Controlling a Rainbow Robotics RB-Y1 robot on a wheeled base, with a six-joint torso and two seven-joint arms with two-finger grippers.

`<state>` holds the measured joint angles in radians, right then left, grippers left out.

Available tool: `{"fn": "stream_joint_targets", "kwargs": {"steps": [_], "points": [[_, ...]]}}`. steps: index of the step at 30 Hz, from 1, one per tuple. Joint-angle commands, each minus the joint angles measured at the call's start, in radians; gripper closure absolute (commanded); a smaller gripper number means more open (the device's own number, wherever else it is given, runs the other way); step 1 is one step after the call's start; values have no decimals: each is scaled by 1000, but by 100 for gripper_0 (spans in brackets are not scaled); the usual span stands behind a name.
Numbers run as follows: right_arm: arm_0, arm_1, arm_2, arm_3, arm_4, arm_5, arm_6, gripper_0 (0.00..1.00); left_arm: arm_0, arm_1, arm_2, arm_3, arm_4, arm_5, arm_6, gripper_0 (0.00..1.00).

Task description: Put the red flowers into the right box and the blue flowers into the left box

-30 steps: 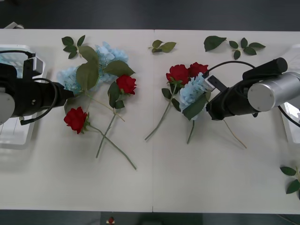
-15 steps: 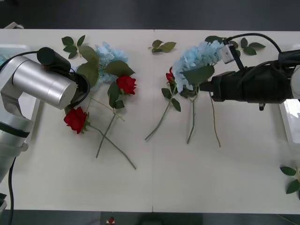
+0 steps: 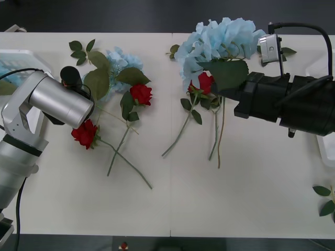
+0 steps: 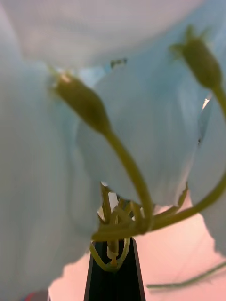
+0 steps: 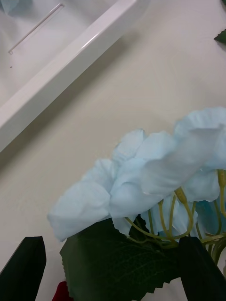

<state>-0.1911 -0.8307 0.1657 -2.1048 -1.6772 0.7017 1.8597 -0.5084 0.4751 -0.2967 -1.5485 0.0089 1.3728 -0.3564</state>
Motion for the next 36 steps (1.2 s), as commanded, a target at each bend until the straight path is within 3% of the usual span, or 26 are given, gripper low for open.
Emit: {"fn": "stream_joint_targets", "kwargs": {"steps": [1, 13, 19, 25, 31, 36], "points": [[27, 50, 3, -61, -55, -31, 62, 100, -35, -1, 31, -7, -9, -3, -4, 19], [25, 105, 51, -67, -55, -47, 99, 100, -130, -20, 31, 48, 46, -8, -13, 19], [25, 99, 52, -67, -56, -39, 128, 100, -120, -23, 13, 18, 86, -103, -73, 19], [27, 97, 51, -67, -56, -34, 153, 100, 7, 69, 36, -186, 206, -112, -242, 16], [27, 97, 35, -60, -73, 15, 165, 100, 238, 238, 159, -470, 467, -120, -472, 13], [27, 99, 35, -60, -118, 16, 174, 100, 406, 277, 303, -607, 685, -175, -707, 14]]}}
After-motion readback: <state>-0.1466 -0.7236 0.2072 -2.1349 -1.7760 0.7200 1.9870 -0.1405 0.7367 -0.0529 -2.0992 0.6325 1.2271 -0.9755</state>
